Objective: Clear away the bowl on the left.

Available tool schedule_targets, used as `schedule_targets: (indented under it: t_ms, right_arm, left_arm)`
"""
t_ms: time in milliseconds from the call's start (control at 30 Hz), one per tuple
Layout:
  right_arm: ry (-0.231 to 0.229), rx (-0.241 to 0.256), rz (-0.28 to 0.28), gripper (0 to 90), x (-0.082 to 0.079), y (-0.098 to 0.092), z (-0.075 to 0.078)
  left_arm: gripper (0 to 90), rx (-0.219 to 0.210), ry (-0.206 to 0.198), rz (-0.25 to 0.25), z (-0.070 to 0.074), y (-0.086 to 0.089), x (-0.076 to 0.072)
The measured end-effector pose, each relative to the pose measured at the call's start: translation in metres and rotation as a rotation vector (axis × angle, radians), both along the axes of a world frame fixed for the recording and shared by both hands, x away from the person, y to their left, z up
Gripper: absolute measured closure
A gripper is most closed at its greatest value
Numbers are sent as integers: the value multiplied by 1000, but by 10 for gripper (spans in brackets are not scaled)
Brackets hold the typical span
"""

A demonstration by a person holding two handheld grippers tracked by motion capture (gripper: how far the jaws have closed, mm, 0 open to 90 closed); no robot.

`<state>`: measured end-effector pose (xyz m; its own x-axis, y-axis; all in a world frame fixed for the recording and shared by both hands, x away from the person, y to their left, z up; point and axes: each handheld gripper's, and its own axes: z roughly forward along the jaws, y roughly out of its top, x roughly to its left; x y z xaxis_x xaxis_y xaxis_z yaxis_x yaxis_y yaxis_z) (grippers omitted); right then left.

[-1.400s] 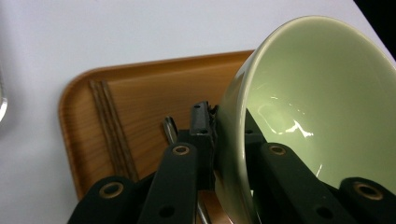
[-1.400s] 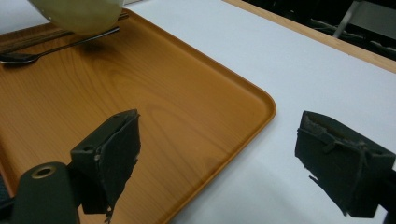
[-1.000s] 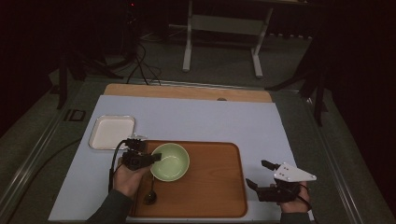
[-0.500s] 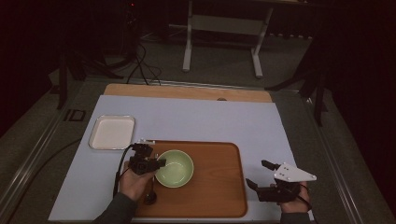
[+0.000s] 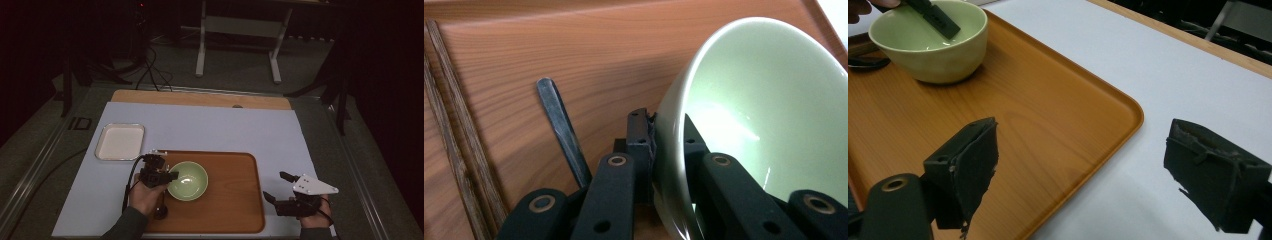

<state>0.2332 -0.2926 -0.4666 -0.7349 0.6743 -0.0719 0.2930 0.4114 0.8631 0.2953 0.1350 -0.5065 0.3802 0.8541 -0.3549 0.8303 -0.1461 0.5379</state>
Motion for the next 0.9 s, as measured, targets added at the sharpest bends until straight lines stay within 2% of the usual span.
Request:
schedule_targets:
  t_ms: [300, 800, 900]
  right_arm:
    - [-2, -1, 1, 135, 0, 0, 0]
    - [-3, -2, 2, 135, 0, -1, 0]
    - [-4, -4, 3, 135, 0, -1, 1]
  left_arm:
    - [806, -14, -6, -7, -2, 1, -1]
    - [683, -38, -36, -12, 3, 9, -6]
    - [661, -52, -48, 4, 6, 15, -7]
